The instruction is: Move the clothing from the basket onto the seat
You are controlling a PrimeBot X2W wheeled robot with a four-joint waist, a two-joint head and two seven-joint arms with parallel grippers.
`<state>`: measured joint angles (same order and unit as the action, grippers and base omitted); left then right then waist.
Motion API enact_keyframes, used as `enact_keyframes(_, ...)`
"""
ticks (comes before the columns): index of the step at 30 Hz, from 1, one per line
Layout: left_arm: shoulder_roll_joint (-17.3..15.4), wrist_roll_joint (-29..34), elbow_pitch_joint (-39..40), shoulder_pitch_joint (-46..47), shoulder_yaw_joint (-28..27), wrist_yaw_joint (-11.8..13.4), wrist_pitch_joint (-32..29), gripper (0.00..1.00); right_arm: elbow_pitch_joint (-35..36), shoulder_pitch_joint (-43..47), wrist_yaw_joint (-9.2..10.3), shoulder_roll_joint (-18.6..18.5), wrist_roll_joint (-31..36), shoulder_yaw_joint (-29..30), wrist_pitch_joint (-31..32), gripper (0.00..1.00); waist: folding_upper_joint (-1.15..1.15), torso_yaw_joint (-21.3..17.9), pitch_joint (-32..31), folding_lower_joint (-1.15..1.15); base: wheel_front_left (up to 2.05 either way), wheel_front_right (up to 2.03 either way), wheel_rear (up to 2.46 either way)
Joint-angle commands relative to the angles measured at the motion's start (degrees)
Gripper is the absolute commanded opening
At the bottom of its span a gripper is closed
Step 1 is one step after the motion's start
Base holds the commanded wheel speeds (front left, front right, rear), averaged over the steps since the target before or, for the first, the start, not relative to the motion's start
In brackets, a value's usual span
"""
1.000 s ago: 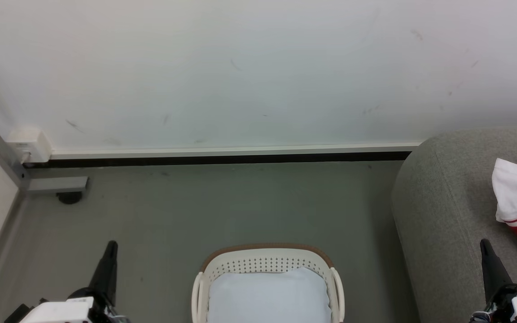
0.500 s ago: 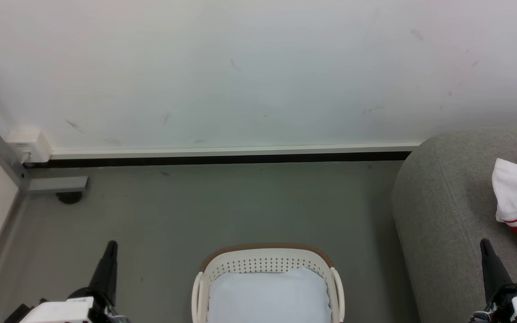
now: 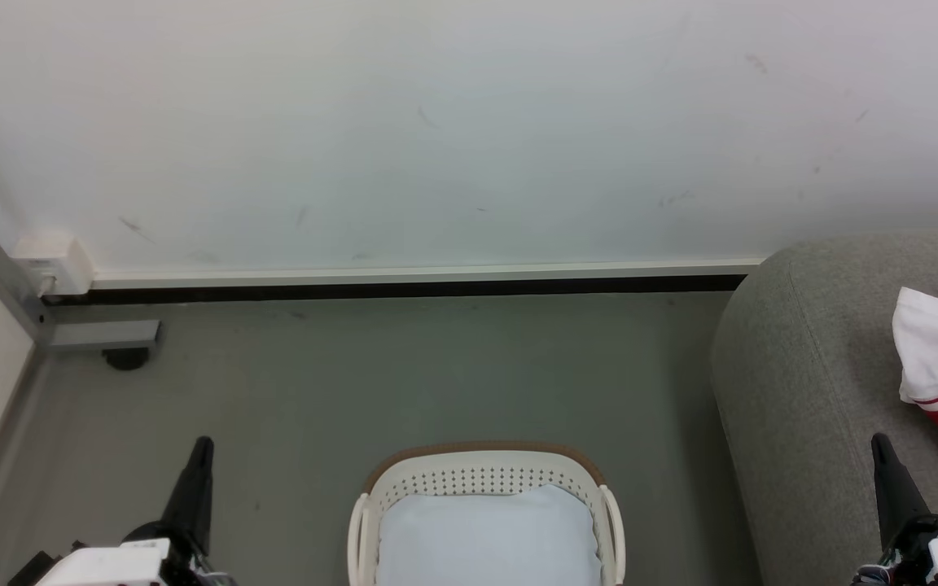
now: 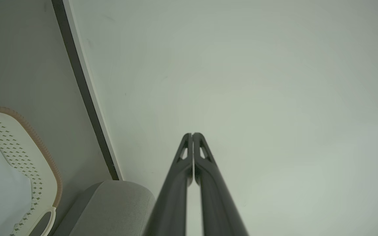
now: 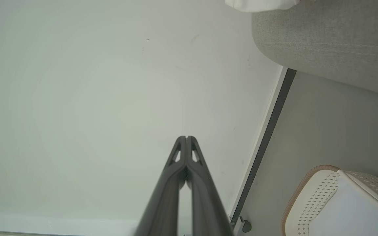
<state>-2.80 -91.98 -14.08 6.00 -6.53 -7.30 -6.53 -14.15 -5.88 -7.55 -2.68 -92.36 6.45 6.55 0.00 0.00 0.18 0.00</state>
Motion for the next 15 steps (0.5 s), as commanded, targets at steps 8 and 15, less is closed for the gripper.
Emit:
enact_keyframes(8,-0.1,-0.77,-0.02,0.54,-0.19,-0.44,-0.22,0.0,0.23,-0.67,0.12,-0.39,-0.12,0.18,0.17,0.0,0.0,0.0,0.0,0.0,0.0,0.0,0.0)
enact_keyframes(15,-0.1,-0.78,-0.01,0.54,-0.18,-0.44,-0.22,0.0,0.22,-0.67,0.12,-0.39,-0.12,0.18,0.17,0.0,0.0,0.0,0.0,0.0,0.0,0.0,0.0)
